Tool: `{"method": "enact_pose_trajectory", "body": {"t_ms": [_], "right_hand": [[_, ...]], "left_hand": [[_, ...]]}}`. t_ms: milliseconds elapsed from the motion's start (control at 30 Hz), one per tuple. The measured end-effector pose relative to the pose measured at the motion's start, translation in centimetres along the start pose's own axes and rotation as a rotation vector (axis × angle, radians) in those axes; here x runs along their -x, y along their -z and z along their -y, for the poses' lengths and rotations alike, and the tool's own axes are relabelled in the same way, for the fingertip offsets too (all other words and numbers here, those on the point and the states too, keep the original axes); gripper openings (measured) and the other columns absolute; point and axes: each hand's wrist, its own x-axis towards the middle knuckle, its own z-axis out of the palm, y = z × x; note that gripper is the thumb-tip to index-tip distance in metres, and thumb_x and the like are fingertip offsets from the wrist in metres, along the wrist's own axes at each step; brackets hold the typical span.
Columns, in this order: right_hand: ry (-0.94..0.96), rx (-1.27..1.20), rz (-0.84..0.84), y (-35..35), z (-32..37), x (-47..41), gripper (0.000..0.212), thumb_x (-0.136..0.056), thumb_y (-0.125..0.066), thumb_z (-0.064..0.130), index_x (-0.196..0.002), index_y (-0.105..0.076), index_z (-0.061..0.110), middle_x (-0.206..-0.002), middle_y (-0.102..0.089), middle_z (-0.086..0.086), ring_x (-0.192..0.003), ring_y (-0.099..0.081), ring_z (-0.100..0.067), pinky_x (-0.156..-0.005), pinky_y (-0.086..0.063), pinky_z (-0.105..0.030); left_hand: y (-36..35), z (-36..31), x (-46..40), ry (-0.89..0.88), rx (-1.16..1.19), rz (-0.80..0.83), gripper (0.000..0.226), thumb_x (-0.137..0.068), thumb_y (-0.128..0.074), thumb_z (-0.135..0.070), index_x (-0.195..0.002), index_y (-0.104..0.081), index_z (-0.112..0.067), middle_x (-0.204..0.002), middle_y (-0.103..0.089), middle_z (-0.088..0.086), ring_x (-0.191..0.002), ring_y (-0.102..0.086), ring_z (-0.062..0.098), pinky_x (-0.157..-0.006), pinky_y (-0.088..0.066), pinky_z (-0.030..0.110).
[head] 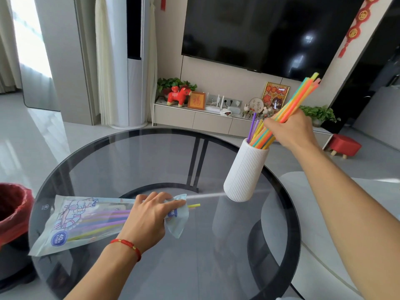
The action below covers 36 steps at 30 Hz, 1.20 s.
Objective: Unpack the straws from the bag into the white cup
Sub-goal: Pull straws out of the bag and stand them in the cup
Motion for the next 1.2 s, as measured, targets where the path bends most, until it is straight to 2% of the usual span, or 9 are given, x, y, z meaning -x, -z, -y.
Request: {"method": "enact_pose_trajectory", "body": {"t_ms": [100,167,333,433,533,733,900,1067,1200], "right_hand": [[-0.017,0.036,0.026,-0.7,0.1,0.1,0.038,-0.082,-0.078,0.05,-0.1,-0.077,0.017,-0.109,-0.075,-0.011,-0.101,-0.072,-0.03,-0.092,-0.06,-0.045],[0.011,-0.035,-0.023,-0.8,0.3,-0.2,0.052,-0.08,-0.082,0.052,-0.116,-0.072,0.016,-0.124,-0.064,-0.009,-0.113,-0.067,-0.028,-0.098,-0.055,-0.039],[0.192,-0.244,-0.182,-0.9,0.4,0.0,0.089,-0.083,-0.086,0.034,-0.154,-0.032,0.027,-0.132,-0.055,-0.011,-0.11,-0.061,-0.019,-0.087,-0.05,-0.022],[0.304,-0.216,-0.131,-1.6,0.3,0.7,0.077,-0.092,-0.078,0.017,-0.156,-0.036,0.025,-0.141,-0.056,-0.01,-0.12,-0.059,-0.019,-0.092,-0.047,-0.018],[0.328,-0.09,-0.069,-2.4,-0.1,1.0,0.05,-0.102,-0.065,0.018,-0.15,-0.053,0.02,-0.148,-0.054,-0.013,-0.134,-0.053,-0.024,-0.11,-0.044,-0.036],[0.384,0.026,-0.125,-3.2,-0.9,0.7,0.054,-0.109,-0.049,0.019,-0.161,-0.037,0.012,-0.168,-0.038,-0.013,-0.153,-0.037,-0.026,-0.121,-0.029,-0.033],[0.386,0.222,0.042,-3.8,-2.3,0.5,0.043,-0.11,-0.047,0.02,-0.149,-0.055,0.006,-0.156,-0.054,-0.016,-0.146,-0.046,-0.032,-0.12,-0.035,-0.047],[0.439,0.384,0.007,-3.5,-2.0,1.3,0.052,-0.107,-0.049,0.023,-0.158,-0.043,0.011,-0.167,-0.04,-0.015,-0.157,-0.031,-0.032,-0.128,-0.015,-0.055],[0.793,0.35,-0.229,-4.4,-1.1,6.0,0.028,-0.094,-0.057,0.012,-0.119,-0.067,0.005,-0.118,-0.069,-0.017,-0.112,-0.063,-0.04,-0.099,-0.045,-0.052]], "left_hand": [[0.0,0.0,0.0,0.002,0.0,0.0,0.071,-0.063,-0.071,0.006,-0.118,-0.066,-0.04,-0.108,-0.069,-0.004,-0.085,-0.063,0.025,-0.071,-0.048,0.042],[0.0,0.1,0.0,0.002,-0.002,-0.002,0.071,-0.064,-0.07,0.005,-0.119,-0.066,-0.04,-0.109,-0.068,-0.004,-0.086,-0.063,0.025,-0.072,-0.048,0.043],[0.0,0.1,-0.2,0.004,-0.01,0.0,0.07,-0.066,-0.068,0.006,-0.12,-0.065,-0.039,-0.11,-0.068,-0.003,-0.087,-0.063,0.025,-0.074,-0.048,0.043],[0.0,0.0,-0.2,0.001,-0.011,0.003,0.071,-0.067,-0.068,0.006,-0.121,-0.064,-0.04,-0.112,-0.068,-0.003,-0.089,-0.062,0.026,-0.075,-0.047,0.043],[0.1,-0.1,-0.2,-0.003,-0.01,0.012,0.071,-0.067,-0.069,0.005,-0.122,-0.064,-0.04,-0.113,-0.067,-0.003,-0.09,-0.062,0.025,-0.075,-0.047,0.043],[0.2,-0.1,-0.1,-0.006,-0.012,0.021,0.07,-0.069,-0.071,0.002,-0.124,-0.063,-0.04,-0.115,-0.067,-0.003,-0.092,-0.062,0.026,-0.077,-0.047,0.044],[0.1,-0.1,-0.2,-0.01,-0.017,0.017,0.071,-0.068,-0.07,0.003,-0.124,-0.062,-0.039,-0.115,-0.067,-0.003,-0.093,-0.062,0.026,-0.076,-0.046,0.043],[0.1,-0.2,-0.2,-0.031,-0.004,0.009,0.07,-0.068,-0.065,0.001,-0.127,-0.06,-0.037,-0.114,-0.065,-0.005,-0.093,-0.061,0.025,-0.076,-0.044,0.04],[0.2,-0.2,-0.2,-0.053,-0.006,0.004,0.074,-0.067,-0.068,-0.004,-0.134,-0.055,-0.033,-0.114,-0.064,-0.004,-0.097,-0.06,0.026,-0.079,-0.045,0.043]]}}
